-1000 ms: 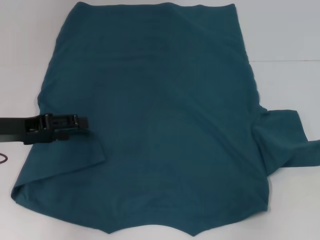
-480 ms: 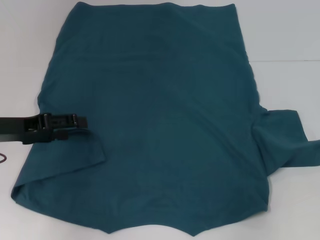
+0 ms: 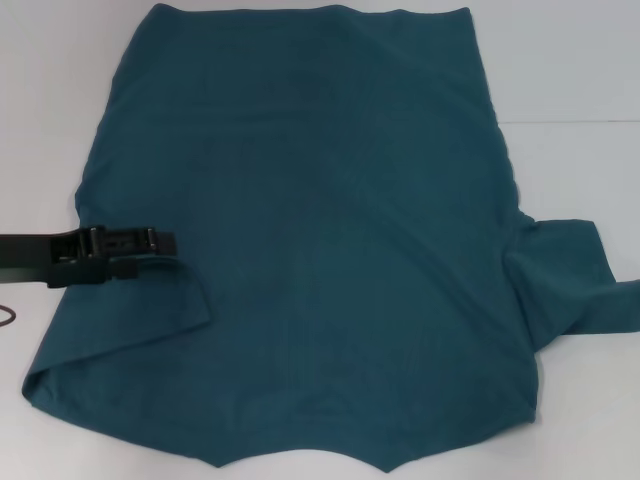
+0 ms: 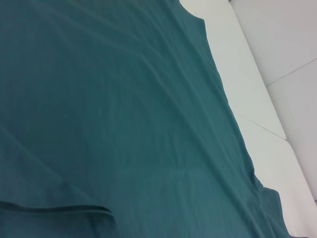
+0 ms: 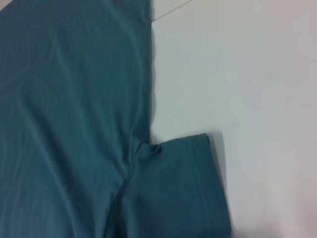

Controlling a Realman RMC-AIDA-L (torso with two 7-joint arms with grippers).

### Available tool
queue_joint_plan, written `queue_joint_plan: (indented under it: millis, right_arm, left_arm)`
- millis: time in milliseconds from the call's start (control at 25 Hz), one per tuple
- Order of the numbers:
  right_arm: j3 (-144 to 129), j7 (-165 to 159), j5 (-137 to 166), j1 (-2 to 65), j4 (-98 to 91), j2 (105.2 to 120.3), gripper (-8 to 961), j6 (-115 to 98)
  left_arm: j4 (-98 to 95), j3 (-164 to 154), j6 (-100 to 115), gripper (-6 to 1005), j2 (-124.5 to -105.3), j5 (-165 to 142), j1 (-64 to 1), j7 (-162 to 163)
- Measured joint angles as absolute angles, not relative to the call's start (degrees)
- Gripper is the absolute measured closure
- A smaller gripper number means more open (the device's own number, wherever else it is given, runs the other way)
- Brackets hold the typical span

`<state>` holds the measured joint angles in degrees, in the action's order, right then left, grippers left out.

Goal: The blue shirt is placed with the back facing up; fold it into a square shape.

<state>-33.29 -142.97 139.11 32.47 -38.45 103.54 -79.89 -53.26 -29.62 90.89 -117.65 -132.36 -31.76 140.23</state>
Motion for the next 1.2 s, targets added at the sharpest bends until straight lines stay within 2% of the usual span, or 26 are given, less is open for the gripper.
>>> queue_joint_plan:
  millis: [160, 360, 880, 1200]
  right_arm:
    - [-33.5, -142.4, 139.1, 32.7, -37.4, 104.2, 536, -78.3]
    - [-35.2, -142.1, 139.2, 33.2, -35.7, 104.69, 517, -76.3]
    - [-36.7, -139.5, 139.2, 33.5, -36.1, 107.09, 522, -73.1]
    - [-36.6, -139.1, 139.2, 33.2, -37.0, 106.57, 522, -73.2]
  left_arm:
    - [-53.3, -29.6, 90.9, 122, -117.73, -132.4, -31.6, 140.2]
    - [-53.3, -29.6, 90.9, 122, -117.78, -132.4, -31.6, 140.2]
    - [-53.3, -29.8, 90.9, 122, -117.96, -132.4, -31.6, 140.3]
    - [-53.3, -29.9, 90.9, 123, -117.95, -132.4, -31.5, 140.6]
